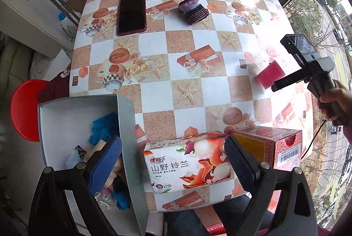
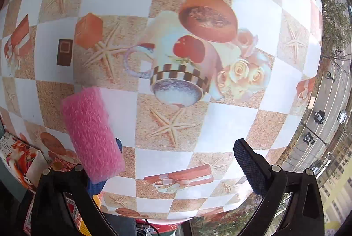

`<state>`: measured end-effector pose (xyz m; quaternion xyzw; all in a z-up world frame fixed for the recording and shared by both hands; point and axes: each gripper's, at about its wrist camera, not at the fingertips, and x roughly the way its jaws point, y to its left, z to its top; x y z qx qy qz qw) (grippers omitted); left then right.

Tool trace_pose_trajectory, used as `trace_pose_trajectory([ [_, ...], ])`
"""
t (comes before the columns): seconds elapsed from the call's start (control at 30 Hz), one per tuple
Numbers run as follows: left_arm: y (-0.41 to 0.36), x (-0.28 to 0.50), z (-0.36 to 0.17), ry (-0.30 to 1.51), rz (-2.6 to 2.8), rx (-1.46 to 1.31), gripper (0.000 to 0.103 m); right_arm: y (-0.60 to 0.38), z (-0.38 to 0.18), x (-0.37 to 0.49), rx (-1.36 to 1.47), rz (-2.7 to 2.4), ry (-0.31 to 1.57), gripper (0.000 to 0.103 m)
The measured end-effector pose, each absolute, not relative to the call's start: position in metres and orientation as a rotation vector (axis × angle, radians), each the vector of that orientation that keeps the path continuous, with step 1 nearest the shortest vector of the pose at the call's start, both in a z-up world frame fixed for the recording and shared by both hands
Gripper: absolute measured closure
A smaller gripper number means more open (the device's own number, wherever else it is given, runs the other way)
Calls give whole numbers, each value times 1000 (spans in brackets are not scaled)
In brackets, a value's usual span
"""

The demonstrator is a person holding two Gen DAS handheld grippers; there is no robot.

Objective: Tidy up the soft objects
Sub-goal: 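Grasp the striped knit hat with the left gripper while the right gripper grasps the pink foam sponge, then lift the striped hat and pink sponge and carry them over the white box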

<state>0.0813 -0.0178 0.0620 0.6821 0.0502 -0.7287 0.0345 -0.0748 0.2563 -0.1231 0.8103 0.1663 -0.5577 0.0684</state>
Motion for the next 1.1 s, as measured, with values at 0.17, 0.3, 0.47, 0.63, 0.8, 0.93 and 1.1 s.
trace_pose_trajectory([
  [0.17,1,12,45,98,-2275,2141,7,305,-99,-68,2325,-1851,46,1],
  [0.3,17,-43,22,83,-2272,2192,7,313,-93,-69,2236,-1955,-107,1],
  [0.47,23,-104,-18,170,-2219,2200,7,267,-94,-76,2054,-1924,183,1],
  [0.63,10,-149,-51,348,-2130,2070,7,230,-104,-70,1912,-1894,504,1],
  [0.8,-2,-174,-84,397,-2046,1991,7,215,-116,-69,1856,-1892,571,1],
  [0.93,-2,-180,-103,369,-2013,1985,7,209,-112,-73,1844,-1899,555,0],
  [1.1,-1,-179,-115,348,-1993,1982,6,216,-108,-73,1819,-1918,549,0],
])
